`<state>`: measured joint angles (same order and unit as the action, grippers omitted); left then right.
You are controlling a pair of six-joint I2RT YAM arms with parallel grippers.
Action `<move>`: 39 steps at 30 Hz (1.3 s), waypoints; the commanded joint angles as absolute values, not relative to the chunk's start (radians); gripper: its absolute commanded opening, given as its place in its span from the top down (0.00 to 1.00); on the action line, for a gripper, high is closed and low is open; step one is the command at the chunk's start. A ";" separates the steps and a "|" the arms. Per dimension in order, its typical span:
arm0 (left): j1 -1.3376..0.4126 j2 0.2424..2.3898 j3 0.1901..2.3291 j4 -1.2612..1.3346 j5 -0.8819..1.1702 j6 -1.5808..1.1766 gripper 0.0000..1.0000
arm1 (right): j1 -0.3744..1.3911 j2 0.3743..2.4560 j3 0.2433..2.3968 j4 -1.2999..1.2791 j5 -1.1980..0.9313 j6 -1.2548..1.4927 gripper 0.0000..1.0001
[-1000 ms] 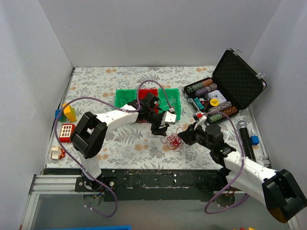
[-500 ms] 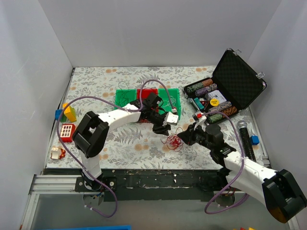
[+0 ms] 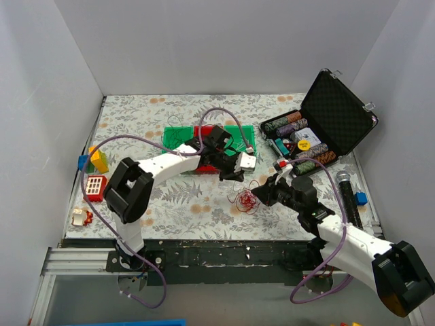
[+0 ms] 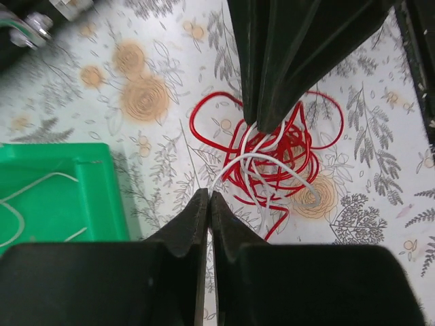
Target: Untangle the cables
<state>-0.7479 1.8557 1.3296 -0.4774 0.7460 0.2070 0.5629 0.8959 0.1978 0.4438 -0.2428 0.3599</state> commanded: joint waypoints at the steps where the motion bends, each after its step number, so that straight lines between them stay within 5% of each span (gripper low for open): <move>1: -0.747 1.642 1.405 -0.506 0.814 0.144 1.00 | 0.560 0.911 0.199 0.480 -0.261 0.347 0.83; 9: -0.779 1.434 1.531 -0.465 0.848 -0.042 1.00 | 0.560 0.950 0.212 0.482 -0.281 0.347 0.83; 19: -0.782 1.425 1.794 -0.246 0.729 -0.271 1.00 | 0.561 0.965 0.227 0.468 -0.299 0.339 0.82; 26: -0.782 1.491 2.014 -0.167 0.634 -0.313 1.00 | 0.561 0.908 0.258 0.422 -0.285 0.330 0.53; 29: -0.782 1.479 1.979 -0.157 0.600 -0.256 1.00 | 0.560 0.833 0.276 0.413 -0.229 0.321 0.45; 39: -0.836 1.445 1.698 0.327 0.138 -0.005 1.00 | 0.560 0.771 0.288 0.390 -0.166 0.328 0.43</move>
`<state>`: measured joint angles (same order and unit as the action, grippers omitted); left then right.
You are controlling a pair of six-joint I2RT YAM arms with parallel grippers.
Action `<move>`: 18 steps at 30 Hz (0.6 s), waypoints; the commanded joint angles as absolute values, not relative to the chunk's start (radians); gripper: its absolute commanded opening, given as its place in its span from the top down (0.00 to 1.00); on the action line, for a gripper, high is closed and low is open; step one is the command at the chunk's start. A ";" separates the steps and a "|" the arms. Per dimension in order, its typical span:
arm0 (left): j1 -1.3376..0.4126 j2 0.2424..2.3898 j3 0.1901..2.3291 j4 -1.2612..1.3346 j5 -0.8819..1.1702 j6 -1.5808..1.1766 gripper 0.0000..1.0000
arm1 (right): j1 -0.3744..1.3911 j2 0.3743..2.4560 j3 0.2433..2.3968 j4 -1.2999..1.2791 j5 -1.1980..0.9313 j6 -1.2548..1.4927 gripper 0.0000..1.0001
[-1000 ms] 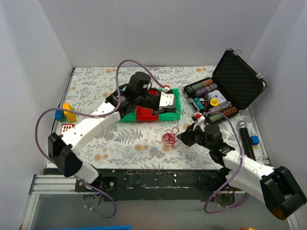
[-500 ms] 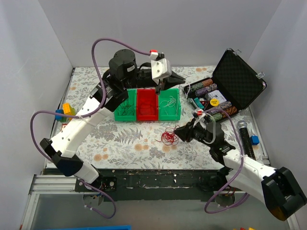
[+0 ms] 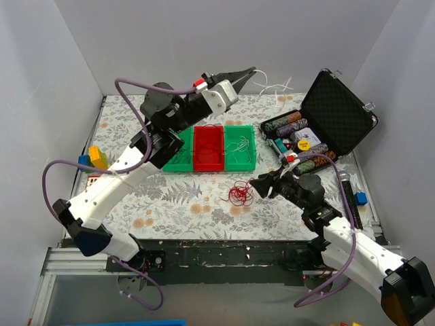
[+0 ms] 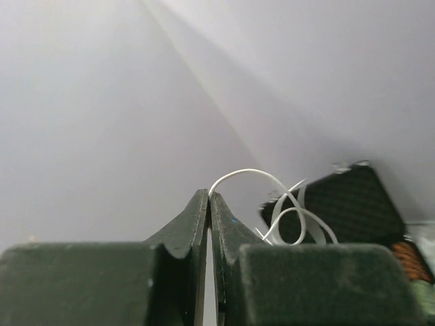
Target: Untangle the cables
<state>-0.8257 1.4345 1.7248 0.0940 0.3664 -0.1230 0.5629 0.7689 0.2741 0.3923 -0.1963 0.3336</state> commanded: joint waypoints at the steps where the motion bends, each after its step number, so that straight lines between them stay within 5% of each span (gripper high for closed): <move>1: -0.836 1.454 1.701 0.333 0.138 -0.005 1.00 | 0.560 0.781 0.284 0.394 -0.170 0.331 0.43; 18: -0.799 1.500 1.408 0.478 0.084 0.008 1.00 | 0.560 0.739 0.229 0.387 -0.129 0.348 0.53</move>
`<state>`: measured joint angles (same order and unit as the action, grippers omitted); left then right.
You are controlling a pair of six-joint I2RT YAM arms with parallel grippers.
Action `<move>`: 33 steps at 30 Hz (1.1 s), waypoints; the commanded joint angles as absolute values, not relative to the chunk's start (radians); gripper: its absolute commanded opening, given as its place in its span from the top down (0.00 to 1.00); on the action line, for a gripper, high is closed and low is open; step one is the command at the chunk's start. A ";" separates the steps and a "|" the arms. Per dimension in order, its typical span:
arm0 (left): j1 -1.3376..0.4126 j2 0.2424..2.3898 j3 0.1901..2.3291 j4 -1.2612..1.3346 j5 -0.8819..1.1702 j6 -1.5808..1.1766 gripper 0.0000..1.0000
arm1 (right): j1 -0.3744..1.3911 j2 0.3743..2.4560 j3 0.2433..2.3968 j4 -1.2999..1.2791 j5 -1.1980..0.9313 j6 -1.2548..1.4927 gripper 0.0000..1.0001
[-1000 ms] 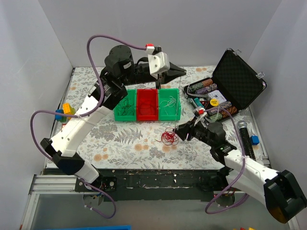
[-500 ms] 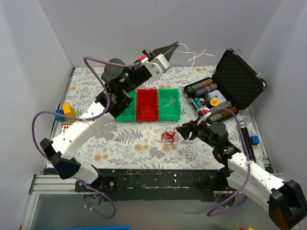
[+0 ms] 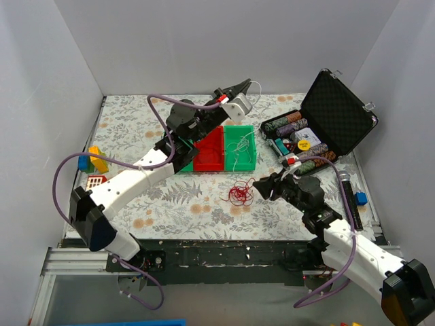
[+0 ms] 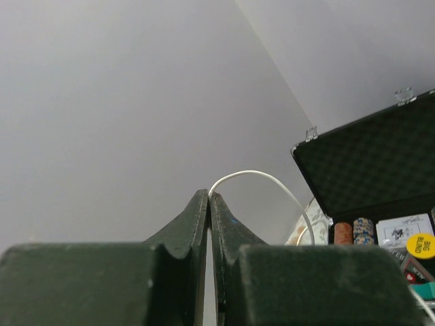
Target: Untangle the cables
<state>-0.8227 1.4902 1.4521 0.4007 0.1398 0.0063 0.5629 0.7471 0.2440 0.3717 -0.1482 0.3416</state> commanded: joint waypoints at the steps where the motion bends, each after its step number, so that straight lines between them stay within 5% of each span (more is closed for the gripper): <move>1: -0.795 1.505 1.402 0.489 0.083 0.008 1.00 | 0.560 0.738 0.229 0.388 -0.130 0.348 0.53; 33: -0.755 1.615 1.295 0.584 0.060 0.051 1.00 | 0.560 0.713 0.206 0.379 -0.112 0.347 0.62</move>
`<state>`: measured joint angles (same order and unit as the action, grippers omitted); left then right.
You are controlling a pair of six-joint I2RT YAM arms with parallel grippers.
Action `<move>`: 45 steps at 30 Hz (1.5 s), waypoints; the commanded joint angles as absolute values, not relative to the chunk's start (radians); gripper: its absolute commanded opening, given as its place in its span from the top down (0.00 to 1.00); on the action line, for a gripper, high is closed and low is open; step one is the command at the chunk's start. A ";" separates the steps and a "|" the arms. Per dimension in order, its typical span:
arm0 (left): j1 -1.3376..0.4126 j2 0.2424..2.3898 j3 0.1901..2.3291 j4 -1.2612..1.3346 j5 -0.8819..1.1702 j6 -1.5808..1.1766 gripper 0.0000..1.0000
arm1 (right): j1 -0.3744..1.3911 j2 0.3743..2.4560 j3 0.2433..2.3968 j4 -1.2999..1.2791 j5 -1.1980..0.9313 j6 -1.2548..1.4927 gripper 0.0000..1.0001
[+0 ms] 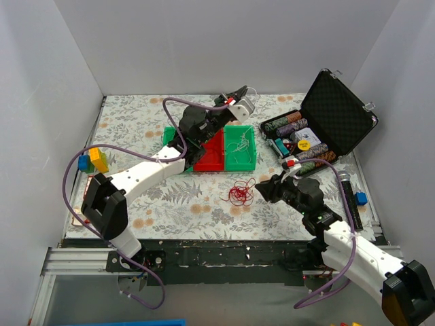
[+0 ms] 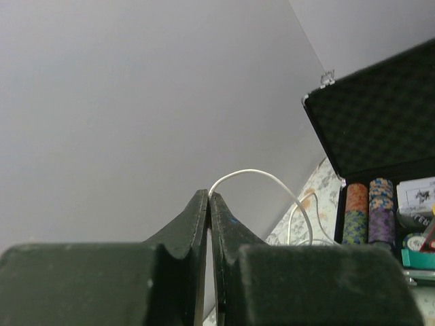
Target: Untangle the cables
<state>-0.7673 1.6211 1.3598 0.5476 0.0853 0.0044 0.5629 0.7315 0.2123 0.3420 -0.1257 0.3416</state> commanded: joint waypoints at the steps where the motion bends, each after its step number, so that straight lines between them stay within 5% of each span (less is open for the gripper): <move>1: -0.753 1.621 1.272 0.594 0.046 0.060 1.00 | 0.560 0.712 0.206 0.377 -0.110 0.345 0.62; 5: -0.744 1.655 1.201 0.629 -0.081 0.077 1.00 | 0.560 0.696 0.207 0.362 -0.098 0.347 0.62; 17: -0.739 1.718 1.117 0.488 -0.052 0.121 1.00 | 0.558 0.699 0.207 0.362 -0.089 0.347 0.63; 39: -0.749 2.028 1.350 0.353 0.029 0.212 1.00 | 0.543 0.718 0.201 0.368 -0.078 0.342 0.64; 45: -0.747 1.987 1.318 0.314 0.069 0.218 0.79 | 0.541 0.735 0.209 0.374 -0.084 0.345 0.64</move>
